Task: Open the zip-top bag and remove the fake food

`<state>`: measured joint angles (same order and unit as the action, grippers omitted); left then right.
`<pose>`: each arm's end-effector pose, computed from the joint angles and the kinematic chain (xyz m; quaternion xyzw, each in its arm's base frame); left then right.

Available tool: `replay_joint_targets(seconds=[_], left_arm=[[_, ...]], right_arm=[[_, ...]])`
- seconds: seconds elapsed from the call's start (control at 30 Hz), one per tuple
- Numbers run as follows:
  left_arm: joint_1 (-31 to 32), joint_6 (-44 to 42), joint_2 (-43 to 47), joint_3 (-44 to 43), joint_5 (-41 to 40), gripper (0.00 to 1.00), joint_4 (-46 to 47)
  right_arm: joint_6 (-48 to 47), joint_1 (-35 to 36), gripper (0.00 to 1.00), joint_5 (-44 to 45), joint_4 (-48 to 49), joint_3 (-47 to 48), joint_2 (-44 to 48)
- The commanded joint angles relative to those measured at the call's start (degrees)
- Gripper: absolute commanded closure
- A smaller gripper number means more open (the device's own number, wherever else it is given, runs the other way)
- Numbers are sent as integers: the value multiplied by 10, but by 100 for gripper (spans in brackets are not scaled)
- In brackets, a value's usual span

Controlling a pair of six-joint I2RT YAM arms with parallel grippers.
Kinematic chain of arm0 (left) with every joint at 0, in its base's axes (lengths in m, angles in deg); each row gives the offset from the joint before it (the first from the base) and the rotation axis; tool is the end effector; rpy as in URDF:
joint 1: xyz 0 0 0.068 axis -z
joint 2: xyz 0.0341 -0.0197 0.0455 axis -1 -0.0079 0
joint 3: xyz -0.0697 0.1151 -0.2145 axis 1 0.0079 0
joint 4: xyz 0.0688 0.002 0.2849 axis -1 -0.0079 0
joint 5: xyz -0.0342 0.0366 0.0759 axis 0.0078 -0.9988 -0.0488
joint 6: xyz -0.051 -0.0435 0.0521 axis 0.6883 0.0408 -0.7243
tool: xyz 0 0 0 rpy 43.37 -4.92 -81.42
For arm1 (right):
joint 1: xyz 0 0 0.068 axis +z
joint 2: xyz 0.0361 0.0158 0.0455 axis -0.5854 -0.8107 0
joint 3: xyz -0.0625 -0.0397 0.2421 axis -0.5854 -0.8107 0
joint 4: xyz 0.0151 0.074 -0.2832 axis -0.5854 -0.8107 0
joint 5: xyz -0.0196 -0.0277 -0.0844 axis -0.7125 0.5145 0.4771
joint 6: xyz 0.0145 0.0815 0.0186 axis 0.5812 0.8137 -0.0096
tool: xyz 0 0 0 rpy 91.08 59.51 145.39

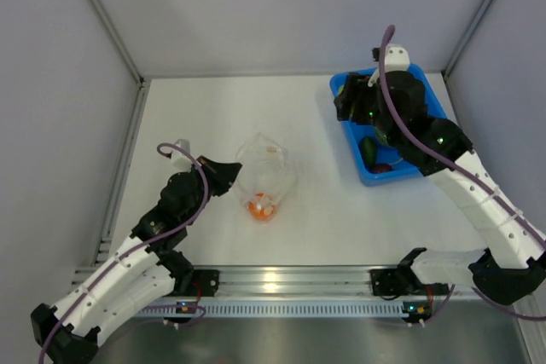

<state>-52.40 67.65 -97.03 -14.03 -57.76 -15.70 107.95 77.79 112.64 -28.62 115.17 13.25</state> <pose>0.2082 -0.1346 0.2616 -0.2061 0.7444 -0.3920 0.4998 0.2532 0.1881 0.4489 -0.0366 0.8037 0.1531 0.5739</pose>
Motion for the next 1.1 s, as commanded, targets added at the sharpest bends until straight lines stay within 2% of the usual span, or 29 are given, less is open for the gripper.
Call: replay_joint_targets(seconds=[0.0,0.13,0.33,0.5,0.77,0.83,0.9,1.07], left_arm=[[1,-1,5,9,-1,100,20],[1,-1,3,9,5,100,20],[0,-12,10,8,11,100,20],[0,-15,16,12,11,100,18],[0,-17,13,10,18,100,17],[0,-17,12,8,19,100,17],[0,-19,10,4,24,100,17],[1,-22,3,-3,30,100,18]], right_arm=[[-7,-88,57,9,-45,-39,21],[2,-241,58,-39,-20,-112,6],[7,-313,57,-80,42,-197,-43],[7,-319,52,-79,64,-229,-94],[4,-319,42,-86,82,-263,-115],[3,-319,36,-89,82,-265,-117],[1,-319,20,-91,77,-265,-116],[-3,-319,17,-95,71,-265,-94]])
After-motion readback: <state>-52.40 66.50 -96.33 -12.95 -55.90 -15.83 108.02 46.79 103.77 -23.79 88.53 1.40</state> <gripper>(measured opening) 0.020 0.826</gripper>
